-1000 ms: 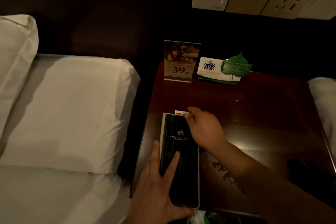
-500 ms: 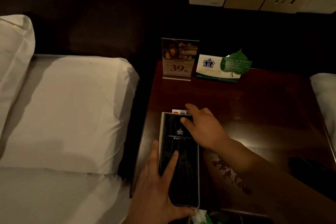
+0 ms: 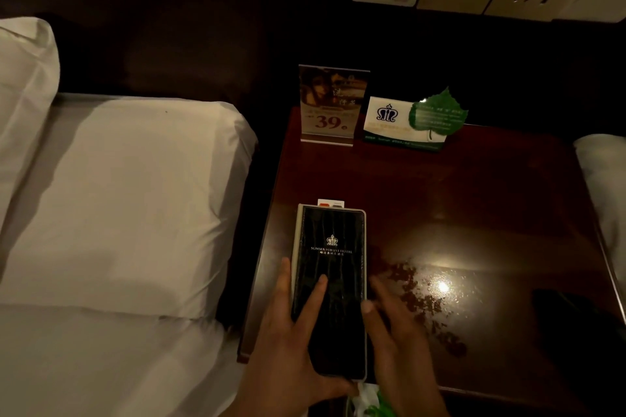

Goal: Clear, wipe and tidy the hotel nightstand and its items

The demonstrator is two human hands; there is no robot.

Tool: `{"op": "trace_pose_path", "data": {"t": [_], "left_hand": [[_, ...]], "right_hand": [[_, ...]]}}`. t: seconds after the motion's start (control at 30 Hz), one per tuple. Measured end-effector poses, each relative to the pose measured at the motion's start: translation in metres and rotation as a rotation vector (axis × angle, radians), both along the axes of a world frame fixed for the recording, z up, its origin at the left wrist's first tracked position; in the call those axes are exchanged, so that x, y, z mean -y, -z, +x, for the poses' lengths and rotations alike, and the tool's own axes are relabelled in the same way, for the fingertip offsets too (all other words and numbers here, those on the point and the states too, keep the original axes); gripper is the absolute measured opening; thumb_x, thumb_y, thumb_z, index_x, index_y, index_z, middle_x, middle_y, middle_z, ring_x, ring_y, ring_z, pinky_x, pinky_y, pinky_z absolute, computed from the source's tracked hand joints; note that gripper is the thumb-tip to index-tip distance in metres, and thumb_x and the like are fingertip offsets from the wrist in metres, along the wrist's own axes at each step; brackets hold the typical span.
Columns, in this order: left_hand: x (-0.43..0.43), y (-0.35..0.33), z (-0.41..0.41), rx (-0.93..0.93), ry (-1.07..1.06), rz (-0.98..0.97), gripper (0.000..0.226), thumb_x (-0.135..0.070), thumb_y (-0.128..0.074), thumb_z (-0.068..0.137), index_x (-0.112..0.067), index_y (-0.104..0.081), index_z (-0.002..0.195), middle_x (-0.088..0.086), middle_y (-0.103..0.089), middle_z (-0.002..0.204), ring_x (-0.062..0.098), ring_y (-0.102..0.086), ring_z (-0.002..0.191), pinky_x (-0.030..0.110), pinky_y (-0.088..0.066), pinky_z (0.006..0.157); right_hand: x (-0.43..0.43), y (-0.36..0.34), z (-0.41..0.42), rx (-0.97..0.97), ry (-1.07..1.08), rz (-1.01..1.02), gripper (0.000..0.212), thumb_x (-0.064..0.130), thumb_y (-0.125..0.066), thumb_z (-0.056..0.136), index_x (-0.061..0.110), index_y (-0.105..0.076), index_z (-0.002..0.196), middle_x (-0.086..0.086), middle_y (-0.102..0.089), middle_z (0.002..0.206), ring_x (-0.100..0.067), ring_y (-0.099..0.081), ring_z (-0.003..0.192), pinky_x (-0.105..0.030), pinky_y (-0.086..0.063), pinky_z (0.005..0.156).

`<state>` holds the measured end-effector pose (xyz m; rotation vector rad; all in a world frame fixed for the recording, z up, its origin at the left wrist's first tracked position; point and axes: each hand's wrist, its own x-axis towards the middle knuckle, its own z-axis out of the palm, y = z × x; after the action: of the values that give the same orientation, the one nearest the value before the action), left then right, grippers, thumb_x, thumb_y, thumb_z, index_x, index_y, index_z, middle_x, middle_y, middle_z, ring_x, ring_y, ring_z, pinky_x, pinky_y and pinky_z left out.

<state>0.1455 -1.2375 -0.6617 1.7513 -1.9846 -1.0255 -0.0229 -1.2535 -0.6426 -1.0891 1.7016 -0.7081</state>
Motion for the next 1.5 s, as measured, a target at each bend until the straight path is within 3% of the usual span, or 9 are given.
{"op": "trace_pose_path", "data": {"t": [0.17, 0.3, 0.5, 0.83, 1.03, 1.23, 1.3, 1.4, 1.5], "left_hand": [[0.001, -0.007, -0.006, -0.365, -0.264, 0.034, 0.089, -0.063, -0.057, 0.085, -0.04, -0.007, 0.155, -0.03, 0.008, 0.163, -0.015, -0.002, 0.146, -0.004, -0.016, 0.104], [0.003, -0.008, -0.014, -0.399, -0.343, 0.06, 0.069, -0.039, -0.043, 0.093, -0.042, -0.009, 0.153, -0.03, 0.0, 0.162, -0.018, -0.004, 0.144, -0.006, -0.013, 0.104], [0.003, -0.005, -0.013, -0.465, -0.392, 0.069, 0.058, -0.04, -0.037, 0.097, -0.045, -0.016, 0.151, -0.026, -0.009, 0.164, -0.015, -0.009, 0.146, -0.004, -0.016, 0.105], [0.006, -0.005, -0.01, -0.606, -0.432, 0.088, 0.058, -0.052, -0.042, 0.096, -0.043, -0.025, 0.151, -0.024, -0.016, 0.164, -0.014, -0.016, 0.145, -0.003, -0.023, 0.102], [0.009, -0.004, -0.006, -0.665, -0.488, 0.109, 0.052, -0.047, -0.04, 0.096, -0.042, -0.036, 0.148, -0.025, -0.026, 0.161, -0.015, -0.024, 0.142, -0.004, -0.027, 0.098], [0.008, -0.007, -0.003, -0.619, -0.454, 0.111, 0.054, -0.053, -0.042, 0.094, -0.047, -0.033, 0.147, -0.027, -0.023, 0.161, -0.016, -0.022, 0.142, -0.004, -0.026, 0.099], [0.01, -0.009, -0.002, -0.634, -0.487, 0.119, 0.052, -0.057, -0.047, 0.09, -0.052, -0.04, 0.141, -0.028, -0.03, 0.157, -0.017, -0.027, 0.139, -0.001, -0.031, 0.101], [0.015, -0.012, -0.001, -0.65, -0.572, 0.099, 0.045, -0.052, -0.054, 0.09, -0.053, -0.047, 0.135, -0.03, -0.042, 0.147, -0.015, -0.039, 0.133, 0.026, -0.036, 0.115], [0.021, -0.026, -0.002, -0.565, -0.616, 0.045, 0.044, -0.027, -0.058, 0.099, -0.051, -0.047, 0.134, -0.034, -0.042, 0.136, -0.027, -0.041, 0.118, 0.038, -0.039, 0.114]], "right_hand": [[-0.017, 0.002, 0.016, 0.067, 0.109, 0.037, 0.041, 0.036, -0.05, 0.096, 0.047, -0.048, 0.135, 0.02, -0.05, 0.131, 0.012, -0.044, 0.116, -0.016, -0.035, 0.096], [-0.015, 0.001, 0.019, 0.065, 0.146, 0.028, 0.043, 0.029, -0.052, 0.097, 0.037, -0.047, 0.138, 0.014, -0.049, 0.128, 0.003, -0.048, 0.116, -0.013, -0.035, 0.094], [-0.009, 0.002, 0.01, 0.03, 0.06, 0.006, 0.04, 0.029, -0.048, 0.099, 0.031, -0.049, 0.138, 0.016, -0.053, 0.125, 0.031, -0.04, 0.104, 0.008, -0.033, 0.076], [-0.007, 0.008, 0.006, -0.026, -0.022, -0.005, 0.046, 0.036, -0.046, 0.098, 0.036, -0.04, 0.144, 0.013, -0.049, 0.134, 0.014, -0.044, 0.111, -0.01, -0.034, 0.095], [-0.008, 0.011, 0.007, -0.064, -0.034, -0.026, 0.045, 0.034, -0.047, 0.098, 0.037, -0.041, 0.143, 0.014, -0.051, 0.128, 0.029, -0.038, 0.108, 0.004, -0.032, 0.083], [-0.008, 0.012, 0.005, -0.047, -0.049, -0.04, 0.044, 0.035, -0.047, 0.098, 0.041, -0.042, 0.141, 0.013, -0.052, 0.132, 0.01, -0.047, 0.116, -0.016, -0.039, 0.097], [-0.006, 0.013, 0.003, -0.032, -0.07, -0.021, 0.045, 0.041, -0.047, 0.097, 0.044, -0.039, 0.142, 0.012, -0.053, 0.133, 0.003, -0.049, 0.12, -0.026, -0.043, 0.101], [0.002, 0.008, -0.004, 0.015, -0.094, 0.016, 0.049, 0.047, -0.049, 0.094, 0.048, -0.035, 0.141, 0.008, -0.055, 0.131, -0.006, -0.055, 0.118, -0.039, -0.05, 0.099], [0.008, -0.002, -0.021, -0.051, -0.139, -0.055, 0.05, 0.046, -0.053, 0.092, 0.044, -0.038, 0.14, 0.011, -0.055, 0.127, 0.003, -0.056, 0.109, -0.021, -0.051, 0.086]]}}
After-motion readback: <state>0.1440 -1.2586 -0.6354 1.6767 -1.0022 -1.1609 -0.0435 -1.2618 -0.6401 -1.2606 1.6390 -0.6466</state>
